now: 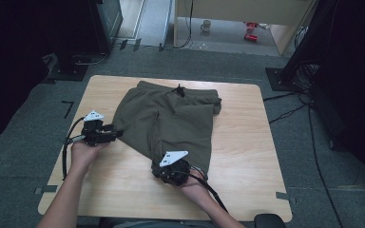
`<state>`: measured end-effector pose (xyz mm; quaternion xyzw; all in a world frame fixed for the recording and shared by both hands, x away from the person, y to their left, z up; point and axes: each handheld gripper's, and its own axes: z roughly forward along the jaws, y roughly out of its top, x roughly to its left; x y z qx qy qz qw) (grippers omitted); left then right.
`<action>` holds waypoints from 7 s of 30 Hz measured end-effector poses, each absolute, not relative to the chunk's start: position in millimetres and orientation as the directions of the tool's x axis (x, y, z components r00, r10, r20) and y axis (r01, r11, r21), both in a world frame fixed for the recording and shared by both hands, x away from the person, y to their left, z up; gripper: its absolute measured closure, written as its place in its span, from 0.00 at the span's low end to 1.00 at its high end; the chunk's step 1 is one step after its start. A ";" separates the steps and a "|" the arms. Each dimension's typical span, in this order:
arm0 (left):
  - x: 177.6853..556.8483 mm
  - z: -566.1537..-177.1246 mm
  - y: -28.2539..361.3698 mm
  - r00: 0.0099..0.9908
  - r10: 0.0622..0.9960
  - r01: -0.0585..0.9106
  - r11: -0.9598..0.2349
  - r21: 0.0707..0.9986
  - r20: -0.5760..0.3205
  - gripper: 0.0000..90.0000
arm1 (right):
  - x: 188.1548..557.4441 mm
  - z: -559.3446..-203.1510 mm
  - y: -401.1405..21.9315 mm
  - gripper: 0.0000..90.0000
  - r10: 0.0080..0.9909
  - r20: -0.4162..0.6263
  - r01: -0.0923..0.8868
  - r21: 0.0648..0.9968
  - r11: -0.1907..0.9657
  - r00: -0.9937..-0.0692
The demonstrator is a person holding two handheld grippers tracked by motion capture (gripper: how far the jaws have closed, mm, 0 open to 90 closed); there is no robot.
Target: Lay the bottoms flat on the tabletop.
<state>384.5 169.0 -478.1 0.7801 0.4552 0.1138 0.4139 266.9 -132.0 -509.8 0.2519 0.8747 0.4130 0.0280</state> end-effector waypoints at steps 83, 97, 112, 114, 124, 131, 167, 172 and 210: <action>342.4 -478.9 227.5 0.622 0.748 0.615 -0.283 0.736 -0.232 0.90 | 281.8 -494.0 -166.3 0.95 0.572 0.166 0.464 0.777 0.426 -0.803; 355.7 -496.1 201.3 0.681 0.702 0.612 -0.388 0.689 -0.210 0.88 | 292.5 -507.9 -156.5 0.84 0.548 0.177 0.491 0.711 0.503 -0.818; 321.3 -501.1 207.4 0.712 0.674 0.597 -0.437 0.673 -0.194 0.70 | 267.2 -507.5 -163.3 0.71 0.498 0.189 0.463 0.723 0.513 -0.846; 314.1 -501.2 209.8 0.716 0.673 0.592 -0.442 0.674 -0.187 0.68 | 264.9 -503.4 -166.7 0.76 0.506 0.171 0.449 0.742 0.499 -0.845; 296.9 -501.0 220.1 0.719 0.672 0.590 -0.454 0.668 -0.179 0.64 | 279.0 -502.0 -180.9 0.73 0.590 0.132 0.465 0.757 0.459 -0.797; 308.3 -492.3 230.4 0.657 0.719 0.617 -0.340 0.710 -0.227 0.63 | 290.0 -502.8 -180.9 0.68 0.615 0.114 0.463 0.766 0.445 -0.780; 423.3 -506.1 146.8 0.639 0.746 0.614 -0.345 0.710 -0.190 0.58 | 333.8 -503.4 -162.7 0.57 0.697 0.117 0.500 0.780 0.377 -0.708; 424.3 -508.6 143.1 0.640 0.749 0.605 -0.357 0.712 -0.169 0.58 | 348.1 -506.9 -139.4 0.57 0.690 0.131 0.511 0.770 0.382 -0.712; 417.0 -510.2 140.0 0.611 0.784 0.588 -0.359 0.724 -0.108 0.64 | 353.0 -497.0 -153.7 0.95 0.759 0.093 0.531 0.769 0.357 -0.644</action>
